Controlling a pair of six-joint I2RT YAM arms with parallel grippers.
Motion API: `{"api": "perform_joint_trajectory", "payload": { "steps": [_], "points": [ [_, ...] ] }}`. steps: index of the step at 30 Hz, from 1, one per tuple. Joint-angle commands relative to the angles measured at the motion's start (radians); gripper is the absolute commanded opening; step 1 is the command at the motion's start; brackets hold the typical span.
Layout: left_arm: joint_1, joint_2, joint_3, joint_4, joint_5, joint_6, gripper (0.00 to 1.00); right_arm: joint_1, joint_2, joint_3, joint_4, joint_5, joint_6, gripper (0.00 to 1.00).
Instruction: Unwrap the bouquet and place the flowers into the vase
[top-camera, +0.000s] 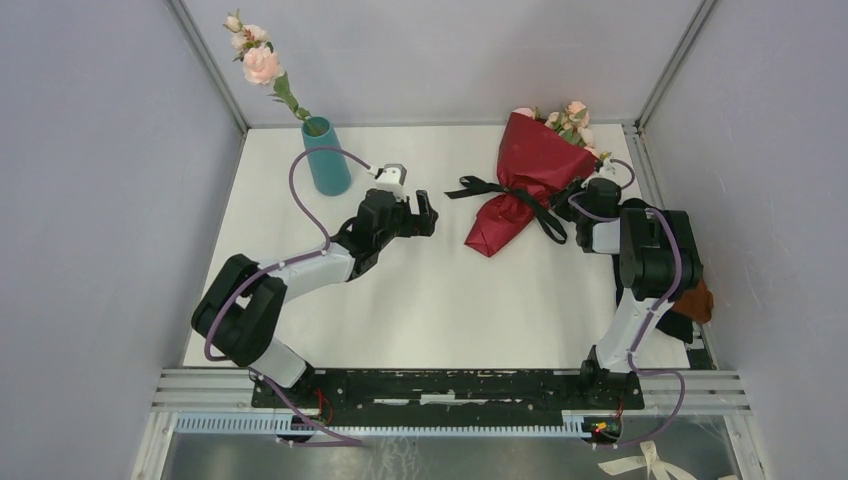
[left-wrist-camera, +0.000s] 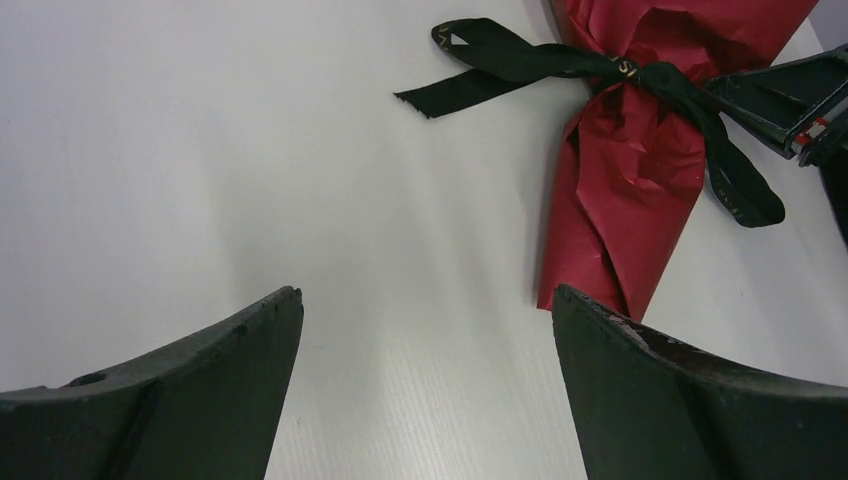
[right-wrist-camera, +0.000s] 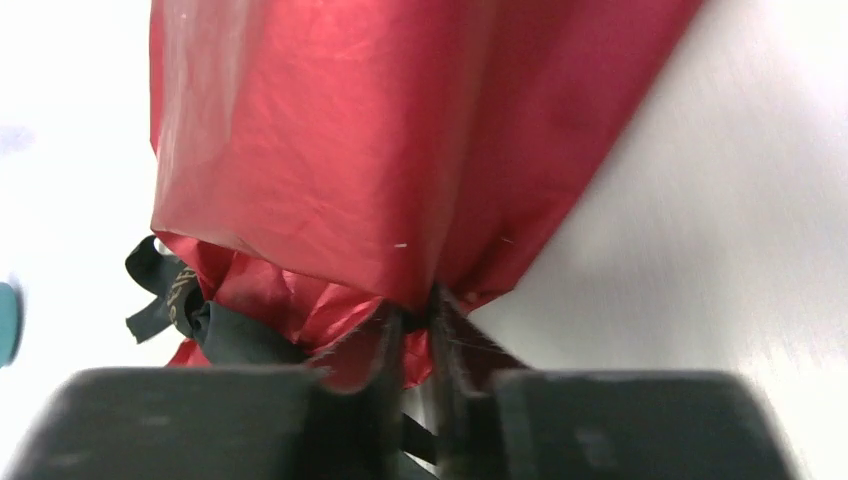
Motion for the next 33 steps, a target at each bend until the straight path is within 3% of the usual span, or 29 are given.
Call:
{"api": "perform_joint_trajectory", "payload": {
  "steps": [1,8,17,25,26,28,30,31,33],
  "points": [
    [-0.003,-0.038,-0.009,0.044,0.001,-0.015,0.99,0.001,0.008,0.023,-0.008,0.019,-0.013,0.02],
    [-0.010,-0.004,0.010,0.048,-0.025,-0.024,0.99,0.016,-0.054,-0.036,0.021,-0.063,-0.030,0.00],
    [-0.015,-0.024,0.047,0.023,-0.051,-0.017,0.99,0.149,-0.243,-0.180,-0.126,-0.032,-0.149,0.00],
    [-0.014,-0.028,0.091,0.001,-0.061,-0.016,0.99,0.198,-0.413,-0.390,-0.131,-0.043,-0.137,0.00],
    [-0.015,-0.026,0.096,0.001,-0.059,-0.017,0.99,0.202,-0.431,-0.412,-0.139,-0.036,-0.141,0.07],
    [-0.014,-0.017,0.102,0.001,-0.057,-0.023,0.99,0.202,-0.473,-0.441,-0.159,-0.006,-0.159,0.39],
    [-0.014,-0.005,0.103,0.008,-0.046,-0.036,0.99,0.203,-0.527,-0.447,-0.200,0.038,-0.183,0.64],
    [-0.015,0.004,0.101,0.014,-0.040,-0.041,0.99,0.202,-0.560,-0.446,-0.221,0.056,-0.191,0.73],
    [-0.017,0.020,0.100,0.025,-0.039,-0.047,0.99,0.203,-0.630,-0.445,-0.250,0.082,-0.199,0.77]
  ]
}}
